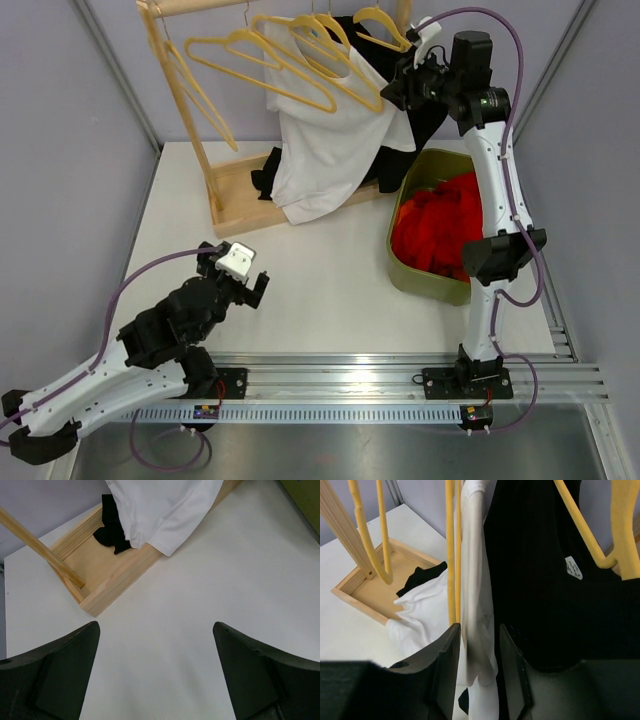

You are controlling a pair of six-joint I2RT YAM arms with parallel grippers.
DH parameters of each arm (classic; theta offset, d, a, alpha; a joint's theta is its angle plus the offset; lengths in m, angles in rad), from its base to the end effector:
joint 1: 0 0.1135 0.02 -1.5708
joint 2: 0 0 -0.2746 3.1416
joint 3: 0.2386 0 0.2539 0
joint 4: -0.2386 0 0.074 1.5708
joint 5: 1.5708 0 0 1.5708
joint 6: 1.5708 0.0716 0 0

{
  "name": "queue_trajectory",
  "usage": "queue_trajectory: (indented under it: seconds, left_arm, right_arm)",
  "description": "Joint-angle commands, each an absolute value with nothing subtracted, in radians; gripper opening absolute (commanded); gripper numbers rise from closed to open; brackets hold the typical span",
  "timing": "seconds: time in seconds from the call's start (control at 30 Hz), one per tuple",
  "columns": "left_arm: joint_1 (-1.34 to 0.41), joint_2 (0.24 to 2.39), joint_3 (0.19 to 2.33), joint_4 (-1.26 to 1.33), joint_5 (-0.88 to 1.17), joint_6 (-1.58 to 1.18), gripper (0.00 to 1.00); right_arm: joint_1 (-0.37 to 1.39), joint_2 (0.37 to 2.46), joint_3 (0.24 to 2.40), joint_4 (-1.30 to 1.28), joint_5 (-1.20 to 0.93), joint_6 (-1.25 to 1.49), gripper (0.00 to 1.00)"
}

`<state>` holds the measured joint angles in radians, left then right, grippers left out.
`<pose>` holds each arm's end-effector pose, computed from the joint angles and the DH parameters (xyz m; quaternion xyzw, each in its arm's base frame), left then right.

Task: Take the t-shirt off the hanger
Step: Grab a hanger with a tshirt on it with the right arm

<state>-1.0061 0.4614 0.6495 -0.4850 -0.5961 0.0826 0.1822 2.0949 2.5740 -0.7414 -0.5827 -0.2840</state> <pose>0.1050 -0.0906 0.3019 0.2486 0.7478 -0.0419 0.6142 0.4628 0.1253 0.4835 -0.3456 0.6991 0.1980 0.5938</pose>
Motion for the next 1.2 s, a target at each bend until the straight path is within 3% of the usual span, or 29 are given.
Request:
queue_trajectory:
  seconds: [0.0,0.27,0.33,1.17]
  left_arm:
    - [-0.997,0.485,0.66,-0.476,-0.62,0.098,0.99]
    - [-0.988,0.476,0.649,-0.465,-0.611,0.104,0.99]
    - [-0.985,0.476,0.647,-0.463,-0.604,0.106,0.99]
    - [-0.974,0.482,0.649,-0.46,-0.568,0.103,0.99]
  right_arm:
    - [0.192,2.12,2.628,-0.698,-0.552,-0.293,0.43]
    - [0.195,2.175,2.641,-0.726,-0.62,-0.305,0.25]
    - [0.199,2.177,2.651,-0.73,-0.626,-0.307,0.01]
    - [0.195,2.04,2.72,-0.67,-0.606,-0.121,0.0]
